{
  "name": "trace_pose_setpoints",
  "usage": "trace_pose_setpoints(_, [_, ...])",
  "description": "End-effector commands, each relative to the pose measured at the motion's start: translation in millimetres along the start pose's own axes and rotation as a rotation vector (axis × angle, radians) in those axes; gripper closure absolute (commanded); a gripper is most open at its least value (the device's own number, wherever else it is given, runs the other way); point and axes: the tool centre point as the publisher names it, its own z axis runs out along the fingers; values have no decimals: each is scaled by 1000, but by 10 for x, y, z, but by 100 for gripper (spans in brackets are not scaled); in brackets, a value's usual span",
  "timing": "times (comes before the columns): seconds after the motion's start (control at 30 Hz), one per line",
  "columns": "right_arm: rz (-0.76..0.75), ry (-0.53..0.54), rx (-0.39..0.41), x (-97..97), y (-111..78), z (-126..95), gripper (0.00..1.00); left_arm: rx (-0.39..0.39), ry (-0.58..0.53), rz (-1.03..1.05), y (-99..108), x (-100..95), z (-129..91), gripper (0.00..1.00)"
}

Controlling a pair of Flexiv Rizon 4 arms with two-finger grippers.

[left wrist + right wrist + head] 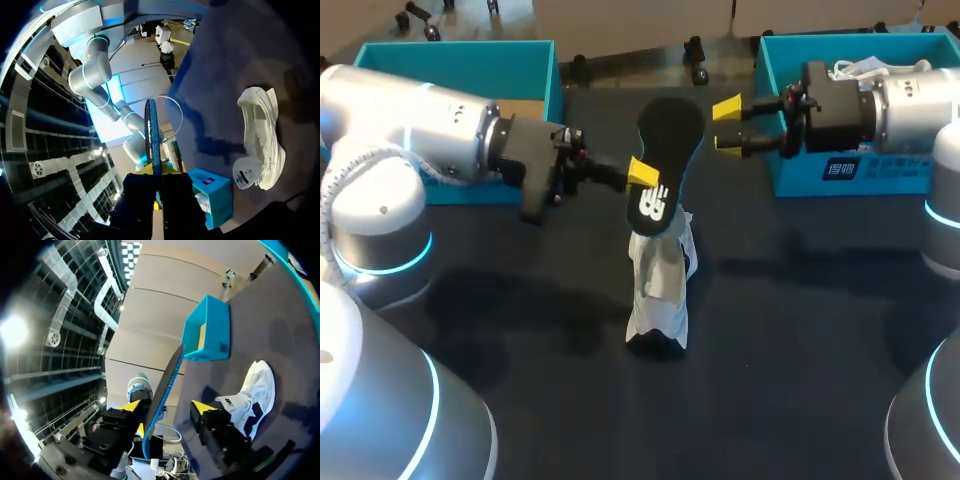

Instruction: Take the shoe out of the shoebox, open the shoe tongue, remove and reinsert the insole, then place the shoe into the shoebox

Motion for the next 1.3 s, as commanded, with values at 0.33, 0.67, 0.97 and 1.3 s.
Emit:
trace_pose_setpoints(0.33, [3,8,42,63,-19,140,51,-48,9,14,51,82,249,100])
trace_pose_setpoints(0.67, [33,24,78,100,-124,277,51,-61,14,29,122,137,271,100])
trace_pose_setpoints(0.97, [34,39,82,88,-125,343,76,-67,7,31,149,148,311,100])
trace_pose_setpoints(1.3, [38,49,81,36,-116,367,100,-75,14,-4,164,165,296,100])
